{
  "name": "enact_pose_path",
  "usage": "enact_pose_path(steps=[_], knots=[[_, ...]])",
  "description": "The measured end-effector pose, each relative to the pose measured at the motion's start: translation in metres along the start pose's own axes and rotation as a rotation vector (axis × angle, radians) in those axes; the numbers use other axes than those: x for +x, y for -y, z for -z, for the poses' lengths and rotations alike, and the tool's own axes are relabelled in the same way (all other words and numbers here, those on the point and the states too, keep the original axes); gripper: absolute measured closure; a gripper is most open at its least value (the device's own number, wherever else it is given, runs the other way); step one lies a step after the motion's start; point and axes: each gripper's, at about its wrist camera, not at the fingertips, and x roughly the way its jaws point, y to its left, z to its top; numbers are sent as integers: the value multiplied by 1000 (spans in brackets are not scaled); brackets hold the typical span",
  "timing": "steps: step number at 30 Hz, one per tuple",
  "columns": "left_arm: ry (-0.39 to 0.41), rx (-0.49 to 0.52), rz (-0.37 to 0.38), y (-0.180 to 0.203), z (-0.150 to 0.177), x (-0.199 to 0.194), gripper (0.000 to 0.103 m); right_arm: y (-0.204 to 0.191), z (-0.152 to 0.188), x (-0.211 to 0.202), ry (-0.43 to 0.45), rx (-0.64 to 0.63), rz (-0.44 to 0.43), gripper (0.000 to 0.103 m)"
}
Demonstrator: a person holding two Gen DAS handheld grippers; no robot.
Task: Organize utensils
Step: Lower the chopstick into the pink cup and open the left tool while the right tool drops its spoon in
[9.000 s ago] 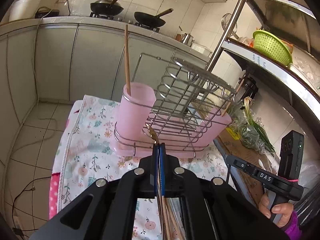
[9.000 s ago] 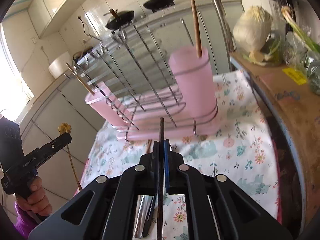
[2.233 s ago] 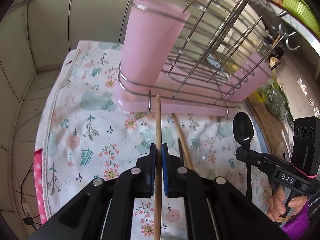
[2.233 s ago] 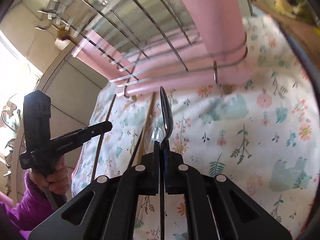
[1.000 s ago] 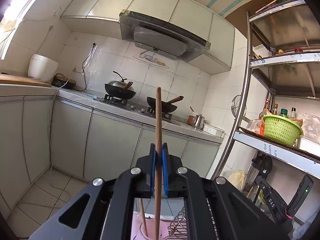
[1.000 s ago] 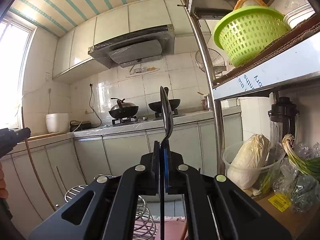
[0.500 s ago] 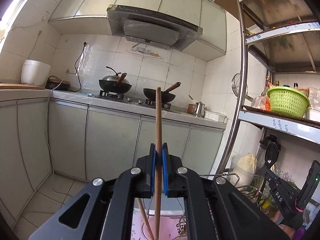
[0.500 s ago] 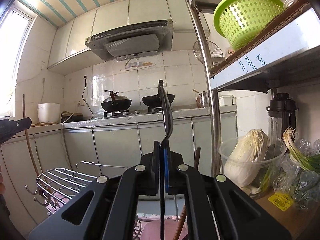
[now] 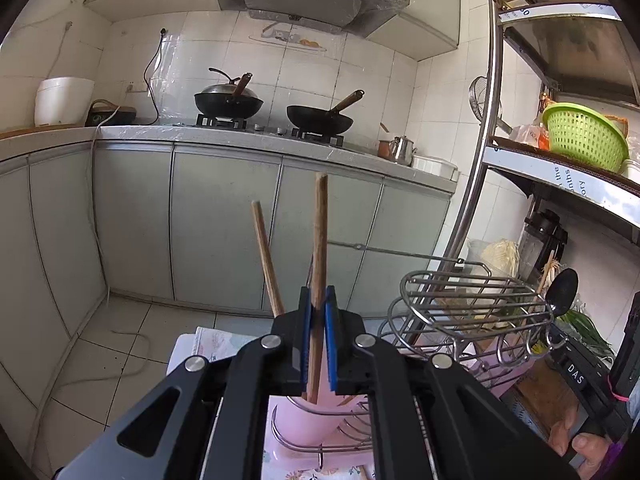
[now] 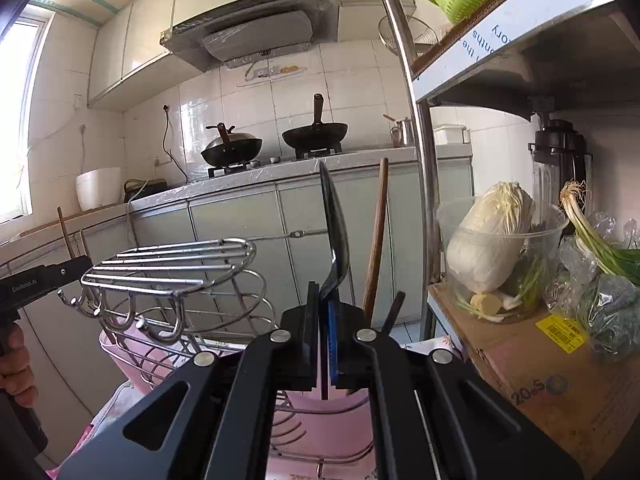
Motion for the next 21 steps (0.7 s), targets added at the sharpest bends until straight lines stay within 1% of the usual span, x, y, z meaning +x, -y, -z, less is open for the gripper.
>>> enact_pose_path(steps=[6, 8, 9, 11, 12, 13, 16, 19, 21], knots=[[-73, -36, -22, -8, 11, 8, 95, -1, 13, 1, -85, 4, -2, 98], [-92, -61, -23, -12, 13, 8, 90, 0, 15, 1, -112, 11, 1, 98], [-93, -69, -25, -13, 14, 7, 86, 0, 15, 0, -122, 13, 4, 98], [-89, -73, -29, -15, 15, 2, 85, 2, 16, -2, -138, 18, 9, 97], [-90, -72, -29, -16, 16, -1, 85, 3, 16, -3, -145, 20, 11, 91], [-91, -71, -28, -16, 16, -3, 85, 3, 17, -6, -145, 23, 0, 81], [-104, -69, -30, -16, 18, -8, 85, 1, 18, -13, -141, 9, -1, 68], [-111, -64, -33, -15, 23, -15, 85, 0, 19, -19, -150, 6, -2, 63], [-115, -64, -34, -15, 26, -21, 85, 0, 20, -24, -154, 8, 1, 61]])
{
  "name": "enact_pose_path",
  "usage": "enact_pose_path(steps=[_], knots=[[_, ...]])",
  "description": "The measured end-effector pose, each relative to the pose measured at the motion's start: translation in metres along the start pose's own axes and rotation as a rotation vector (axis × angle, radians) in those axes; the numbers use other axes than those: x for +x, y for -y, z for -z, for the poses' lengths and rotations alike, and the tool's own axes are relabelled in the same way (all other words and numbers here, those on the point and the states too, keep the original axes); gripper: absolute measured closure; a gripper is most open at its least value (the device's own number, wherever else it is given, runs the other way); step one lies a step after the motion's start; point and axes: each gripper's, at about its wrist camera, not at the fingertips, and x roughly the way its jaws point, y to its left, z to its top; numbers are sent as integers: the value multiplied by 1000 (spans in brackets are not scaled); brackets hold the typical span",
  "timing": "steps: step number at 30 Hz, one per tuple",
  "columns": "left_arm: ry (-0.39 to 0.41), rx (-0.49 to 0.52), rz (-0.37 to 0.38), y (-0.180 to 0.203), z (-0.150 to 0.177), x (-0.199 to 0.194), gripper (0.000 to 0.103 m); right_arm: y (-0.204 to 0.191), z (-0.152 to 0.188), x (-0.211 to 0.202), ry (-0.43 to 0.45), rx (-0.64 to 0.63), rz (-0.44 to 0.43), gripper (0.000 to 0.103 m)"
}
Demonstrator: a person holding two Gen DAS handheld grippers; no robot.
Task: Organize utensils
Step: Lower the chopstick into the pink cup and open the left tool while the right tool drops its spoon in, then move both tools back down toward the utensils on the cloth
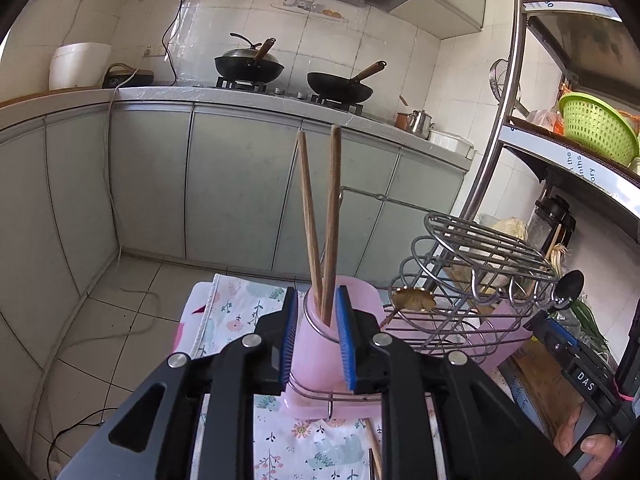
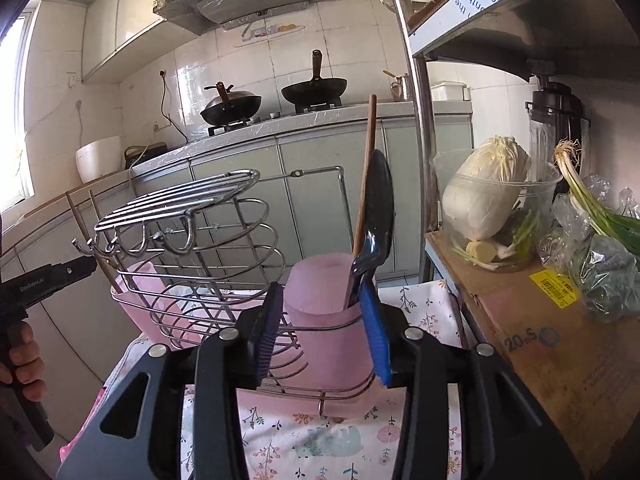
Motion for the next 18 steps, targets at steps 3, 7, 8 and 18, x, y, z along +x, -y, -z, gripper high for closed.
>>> enact_pose_path(steps=[3, 7, 8, 18], knots=[[-15, 7, 4, 1, 8, -8, 85, 2, 5, -10, -4, 18, 3, 60], [-59, 30, 19, 7, 24, -13, 85, 5, 15, -23, -22, 53, -10, 60], [-76, 35, 24, 9, 29, -13, 85, 5, 18, -25, -28, 59, -11, 60], [-351, 1, 126, 21, 95, 13, 85, 2, 62, -28, -184, 87, -45, 60]])
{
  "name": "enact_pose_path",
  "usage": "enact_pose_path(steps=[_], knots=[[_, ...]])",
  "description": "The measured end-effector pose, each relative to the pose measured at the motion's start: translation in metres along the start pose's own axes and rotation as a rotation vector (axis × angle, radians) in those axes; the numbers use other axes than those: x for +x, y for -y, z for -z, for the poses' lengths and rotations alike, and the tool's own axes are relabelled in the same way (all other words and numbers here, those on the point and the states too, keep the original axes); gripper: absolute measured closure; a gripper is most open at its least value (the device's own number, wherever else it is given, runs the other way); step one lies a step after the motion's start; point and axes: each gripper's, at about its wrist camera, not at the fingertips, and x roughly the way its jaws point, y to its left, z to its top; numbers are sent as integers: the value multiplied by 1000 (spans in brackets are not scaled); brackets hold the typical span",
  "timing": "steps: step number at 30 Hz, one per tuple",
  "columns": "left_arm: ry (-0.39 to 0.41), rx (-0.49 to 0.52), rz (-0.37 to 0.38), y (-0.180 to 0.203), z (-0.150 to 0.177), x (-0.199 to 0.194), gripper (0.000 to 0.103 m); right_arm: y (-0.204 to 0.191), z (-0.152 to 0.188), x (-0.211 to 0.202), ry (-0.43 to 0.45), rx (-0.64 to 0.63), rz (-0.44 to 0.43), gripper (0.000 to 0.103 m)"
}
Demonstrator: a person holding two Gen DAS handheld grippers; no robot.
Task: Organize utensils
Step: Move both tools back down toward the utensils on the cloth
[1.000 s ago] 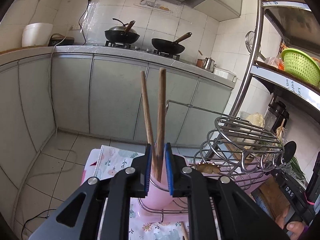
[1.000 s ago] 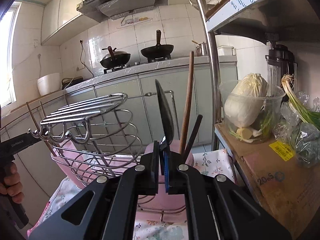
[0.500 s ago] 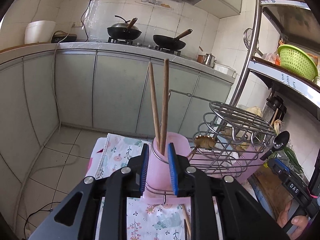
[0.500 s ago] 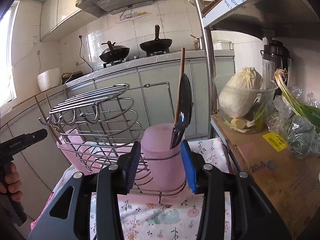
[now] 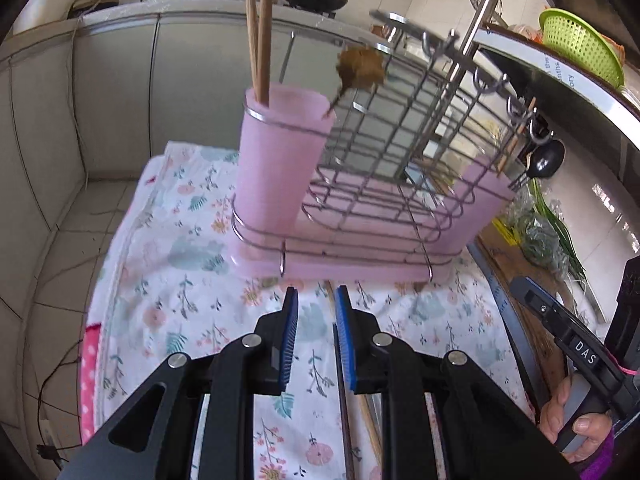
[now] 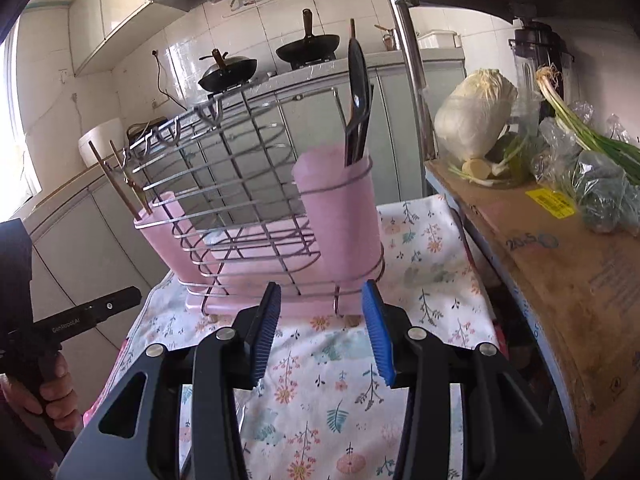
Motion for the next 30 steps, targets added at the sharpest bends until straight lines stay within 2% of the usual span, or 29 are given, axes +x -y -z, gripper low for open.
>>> enact_pose_path(steps=[5, 10, 17, 22, 30], knots=[[-123, -17, 22, 5, 17, 26, 87, 6, 18, 9, -90, 49, -48, 60], [-242, -15, 47, 12, 33, 49, 92, 11, 35, 25, -223, 121, -141, 60], [-335, 32, 2, 21, 52, 73, 93, 7, 49, 41, -331, 186, -251, 61], [-319, 53, -15, 27, 57, 78, 98, -2, 56, 53, -379, 181, -260, 65], [-261, -22, -57, 9, 53, 56, 98, -17, 60, 73, -430, 145, -248, 76]])
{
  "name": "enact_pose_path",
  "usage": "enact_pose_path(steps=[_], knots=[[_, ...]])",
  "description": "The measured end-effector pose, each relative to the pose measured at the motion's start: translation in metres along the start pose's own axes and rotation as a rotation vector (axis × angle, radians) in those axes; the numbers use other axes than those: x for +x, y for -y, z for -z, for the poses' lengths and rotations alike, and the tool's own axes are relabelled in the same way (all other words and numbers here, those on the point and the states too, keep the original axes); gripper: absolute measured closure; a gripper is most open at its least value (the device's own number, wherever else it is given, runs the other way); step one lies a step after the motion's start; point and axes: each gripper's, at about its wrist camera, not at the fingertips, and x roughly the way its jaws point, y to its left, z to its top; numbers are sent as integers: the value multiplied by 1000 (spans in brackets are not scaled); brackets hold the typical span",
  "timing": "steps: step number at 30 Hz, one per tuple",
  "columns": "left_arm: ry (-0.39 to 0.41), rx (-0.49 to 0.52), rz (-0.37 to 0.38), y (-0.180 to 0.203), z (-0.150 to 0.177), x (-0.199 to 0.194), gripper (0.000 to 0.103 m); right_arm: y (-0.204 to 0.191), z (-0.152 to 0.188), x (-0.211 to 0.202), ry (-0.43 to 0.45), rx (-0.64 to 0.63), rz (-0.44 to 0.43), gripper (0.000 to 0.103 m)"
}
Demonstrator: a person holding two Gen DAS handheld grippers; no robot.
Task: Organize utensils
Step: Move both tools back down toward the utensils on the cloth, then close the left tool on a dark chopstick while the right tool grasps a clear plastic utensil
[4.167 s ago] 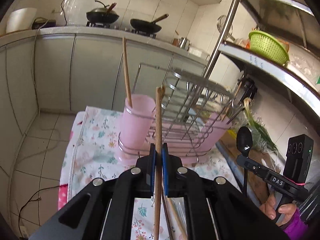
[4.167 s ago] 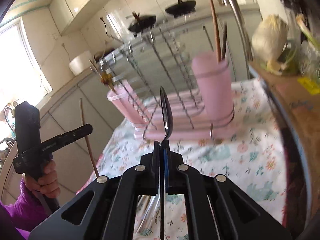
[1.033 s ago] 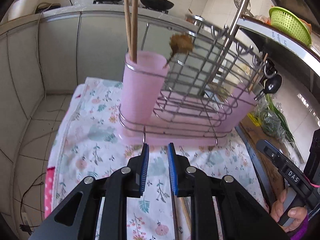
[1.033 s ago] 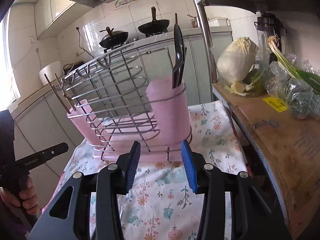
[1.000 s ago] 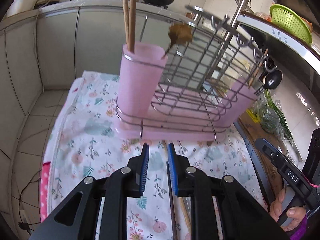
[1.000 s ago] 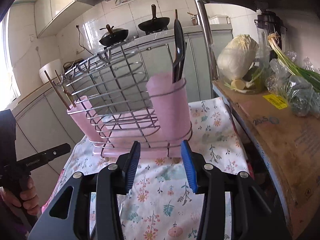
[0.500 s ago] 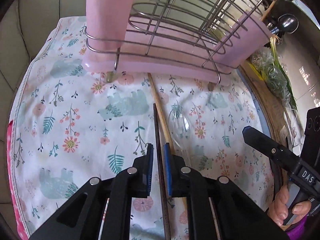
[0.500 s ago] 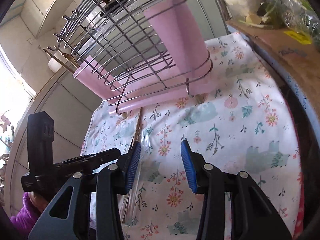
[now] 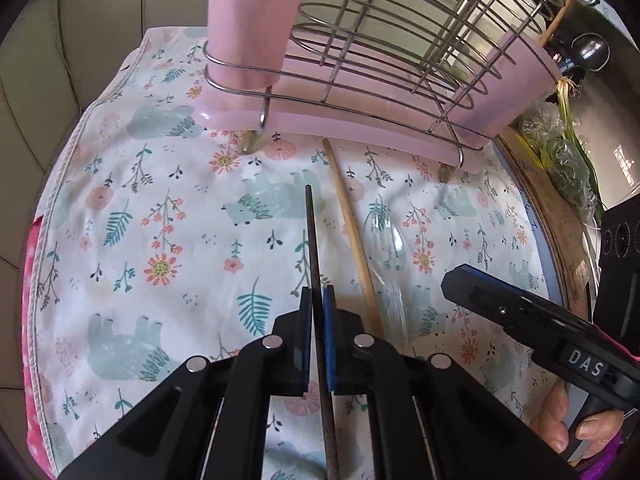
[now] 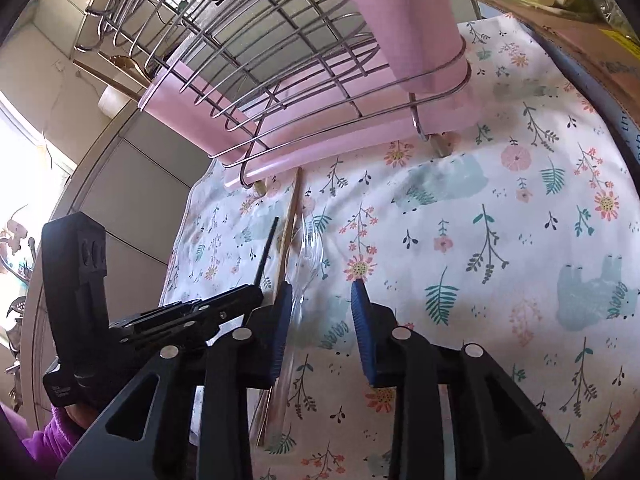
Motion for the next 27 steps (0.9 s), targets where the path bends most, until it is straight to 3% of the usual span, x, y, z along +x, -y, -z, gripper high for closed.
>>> enact_pose_path(steps=[9, 11, 12, 14, 20, 27], knots=[[3, -23, -29, -16, 1, -7, 97, -5, -15, 30, -50, 13, 20, 78], [-5, -31, -28, -18, 2, -4, 97, -5, -16, 35, -58, 16, 21, 85], [-8, -33, -27, -19, 2, -3, 97, -5, -17, 39, -69, 22, 24, 94], [-10, -33, -24, -20, 3, -3, 97, -4, -18, 43, -78, 41, 22, 96], [-9, -27, -28, -17, 1, -1, 97, 2, -18, 22, -41, 36, 57, 100], [-19, -13, -36, -12, 0, 5, 96, 21, -19, -13, 33, 63, 174, 103]])
